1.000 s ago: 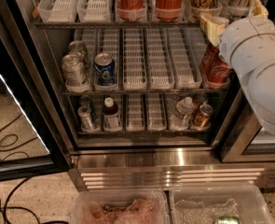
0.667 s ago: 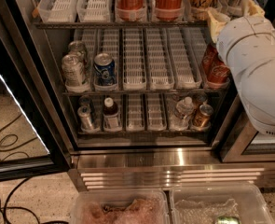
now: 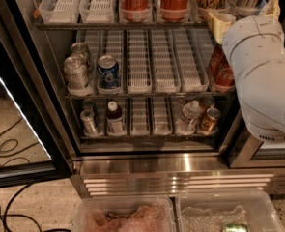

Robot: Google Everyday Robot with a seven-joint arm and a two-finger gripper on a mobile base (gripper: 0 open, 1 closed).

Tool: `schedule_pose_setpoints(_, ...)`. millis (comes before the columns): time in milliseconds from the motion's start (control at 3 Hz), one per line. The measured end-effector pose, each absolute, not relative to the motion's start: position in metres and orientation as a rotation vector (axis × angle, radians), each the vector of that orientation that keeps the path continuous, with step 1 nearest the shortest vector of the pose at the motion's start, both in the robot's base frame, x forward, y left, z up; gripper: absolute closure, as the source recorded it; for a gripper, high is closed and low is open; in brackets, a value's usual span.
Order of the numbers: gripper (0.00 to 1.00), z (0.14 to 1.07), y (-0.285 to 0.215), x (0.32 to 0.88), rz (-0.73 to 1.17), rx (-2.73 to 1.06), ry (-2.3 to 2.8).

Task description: Pick redbull can from top shelf of fridge

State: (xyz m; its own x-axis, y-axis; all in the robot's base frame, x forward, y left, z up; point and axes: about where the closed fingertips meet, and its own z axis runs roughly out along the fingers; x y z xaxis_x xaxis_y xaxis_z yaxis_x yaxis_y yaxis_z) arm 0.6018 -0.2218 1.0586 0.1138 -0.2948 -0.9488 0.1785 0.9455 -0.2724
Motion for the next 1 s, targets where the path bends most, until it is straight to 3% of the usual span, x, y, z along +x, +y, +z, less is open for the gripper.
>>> schedule_pose_setpoints(333,0.03,1.0587,-0.2215,0.6018,-0.348,-0.099,1.415)
schedule_pose_setpoints(1000,0.14,1.0671,-0.2248,0.6021,-0.367,-0.070,1.393)
